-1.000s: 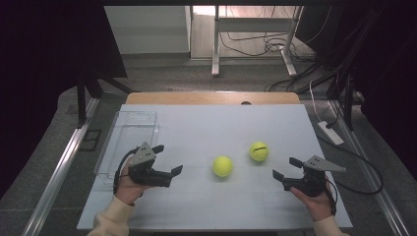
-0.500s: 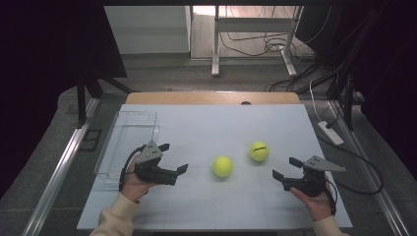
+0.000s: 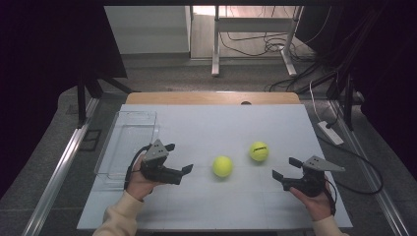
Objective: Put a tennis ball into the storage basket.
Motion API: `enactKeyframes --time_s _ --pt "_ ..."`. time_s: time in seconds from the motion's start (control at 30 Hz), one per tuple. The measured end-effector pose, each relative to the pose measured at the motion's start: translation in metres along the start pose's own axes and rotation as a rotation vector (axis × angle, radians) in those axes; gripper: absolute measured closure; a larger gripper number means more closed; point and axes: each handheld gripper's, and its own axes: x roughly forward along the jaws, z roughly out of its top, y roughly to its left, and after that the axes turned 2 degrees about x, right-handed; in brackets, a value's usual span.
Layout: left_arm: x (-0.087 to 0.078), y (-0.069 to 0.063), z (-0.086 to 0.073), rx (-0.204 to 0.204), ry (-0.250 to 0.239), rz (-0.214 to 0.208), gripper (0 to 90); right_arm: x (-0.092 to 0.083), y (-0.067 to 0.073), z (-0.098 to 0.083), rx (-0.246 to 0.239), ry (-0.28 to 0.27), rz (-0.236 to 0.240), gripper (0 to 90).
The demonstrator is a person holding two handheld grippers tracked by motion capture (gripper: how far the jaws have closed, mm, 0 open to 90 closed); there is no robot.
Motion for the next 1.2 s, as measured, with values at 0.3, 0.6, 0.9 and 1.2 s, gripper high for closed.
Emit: enactKeyframes --time_s 0.3,0.6,0.9,1.2 --pt "0.007 -0.002 0.003 0.003 0.007 -0.011 4.1 0.0 0.0 0.0 0.002 0.001 -0.002 13.0" --pt "0.016 -0.007 0.01 0.015 0.006 -0.027 3.9 0.001 0.0 0.0 0.0 0.003 0.0 13.0" --pt "0.023 -0.01 0.015 0.022 0.005 -0.042 3.8 0.001 0.0 0.0 -0.001 0.003 -0.001 13.0" --pt "0.03 -0.013 0.019 0.031 0.012 -0.059 3.7 0.001 0.0 -0.001 0.0 0.003 0.0 13.0"
